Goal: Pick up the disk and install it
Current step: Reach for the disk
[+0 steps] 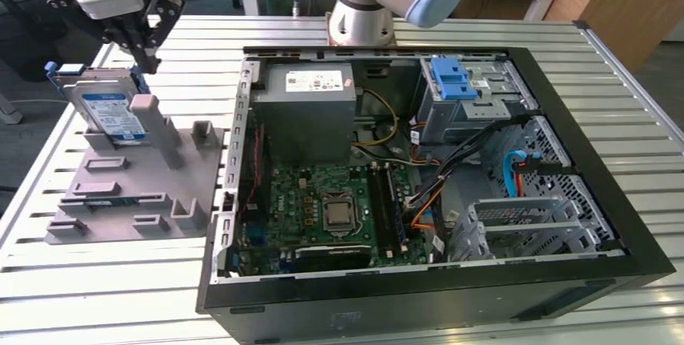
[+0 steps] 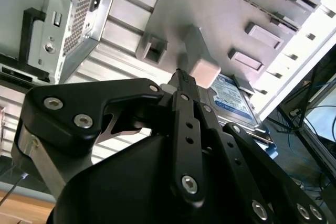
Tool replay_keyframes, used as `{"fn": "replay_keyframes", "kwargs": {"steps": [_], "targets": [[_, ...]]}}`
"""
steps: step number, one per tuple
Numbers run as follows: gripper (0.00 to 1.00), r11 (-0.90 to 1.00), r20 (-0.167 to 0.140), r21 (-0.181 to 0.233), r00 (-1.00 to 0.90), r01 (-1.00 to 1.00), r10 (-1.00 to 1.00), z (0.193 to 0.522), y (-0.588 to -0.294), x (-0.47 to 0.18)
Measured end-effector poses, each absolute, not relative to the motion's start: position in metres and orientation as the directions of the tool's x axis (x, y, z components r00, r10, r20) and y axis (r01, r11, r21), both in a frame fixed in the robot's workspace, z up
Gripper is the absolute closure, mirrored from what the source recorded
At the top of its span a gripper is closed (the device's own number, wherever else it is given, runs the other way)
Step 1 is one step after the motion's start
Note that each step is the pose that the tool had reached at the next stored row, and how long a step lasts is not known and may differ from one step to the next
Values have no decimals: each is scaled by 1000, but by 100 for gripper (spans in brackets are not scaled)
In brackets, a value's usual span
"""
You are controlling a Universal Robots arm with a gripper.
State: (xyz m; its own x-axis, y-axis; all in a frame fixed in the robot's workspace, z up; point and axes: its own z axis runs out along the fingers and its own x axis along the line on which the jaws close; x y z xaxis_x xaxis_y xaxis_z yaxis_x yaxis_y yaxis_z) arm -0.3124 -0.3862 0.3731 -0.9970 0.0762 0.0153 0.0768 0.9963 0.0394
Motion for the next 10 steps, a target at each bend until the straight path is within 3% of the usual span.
{"fn": "replay_keyframes", "kwargs": {"steps": [10], "targets": [[89, 996, 15, 39, -997, 77, 76, 372, -371, -355]]}}
